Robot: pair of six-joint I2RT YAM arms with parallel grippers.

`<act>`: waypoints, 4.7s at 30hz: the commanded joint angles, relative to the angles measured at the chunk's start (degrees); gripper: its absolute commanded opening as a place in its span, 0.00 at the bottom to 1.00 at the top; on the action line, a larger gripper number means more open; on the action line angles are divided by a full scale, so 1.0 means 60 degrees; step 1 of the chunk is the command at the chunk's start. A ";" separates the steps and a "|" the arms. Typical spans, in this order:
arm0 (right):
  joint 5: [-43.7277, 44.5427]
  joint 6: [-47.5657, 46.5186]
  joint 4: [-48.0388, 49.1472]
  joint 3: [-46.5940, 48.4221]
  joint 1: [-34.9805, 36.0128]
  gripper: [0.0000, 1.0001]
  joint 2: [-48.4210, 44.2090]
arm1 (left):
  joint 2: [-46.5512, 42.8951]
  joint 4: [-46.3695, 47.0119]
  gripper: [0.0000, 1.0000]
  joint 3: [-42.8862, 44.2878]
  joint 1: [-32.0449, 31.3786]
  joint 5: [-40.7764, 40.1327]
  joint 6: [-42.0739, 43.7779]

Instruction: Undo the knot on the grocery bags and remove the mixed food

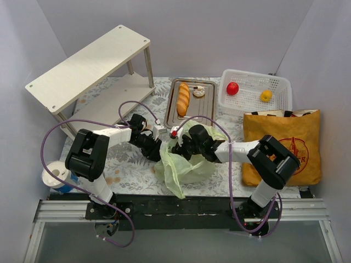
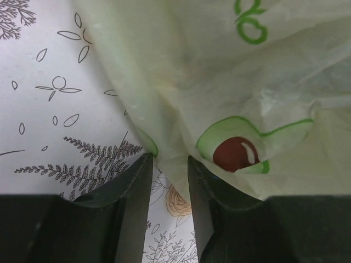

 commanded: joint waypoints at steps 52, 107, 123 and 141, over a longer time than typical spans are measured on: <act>0.0623 -0.2374 -0.0296 -0.3264 0.1245 0.66 -0.4995 | 0.0267 -0.0331 0.80 0.1231 -0.1280 -0.1242 -0.0068; -0.1106 -0.7396 -0.3870 -0.1068 -0.0454 0.49 -0.2271 | 0.0048 0.0080 0.34 0.0117 -0.1807 -0.2019 0.0430; -0.1718 -1.0118 -0.8861 0.0864 -0.1650 0.01 -0.3850 | 0.0078 -0.0212 0.34 0.0600 -0.1807 -0.2516 0.0606; -0.3362 -1.0025 -0.9839 0.3752 -0.2549 0.01 -0.6767 | -0.0887 -0.1501 0.31 -0.0057 -0.1222 -0.3717 0.1601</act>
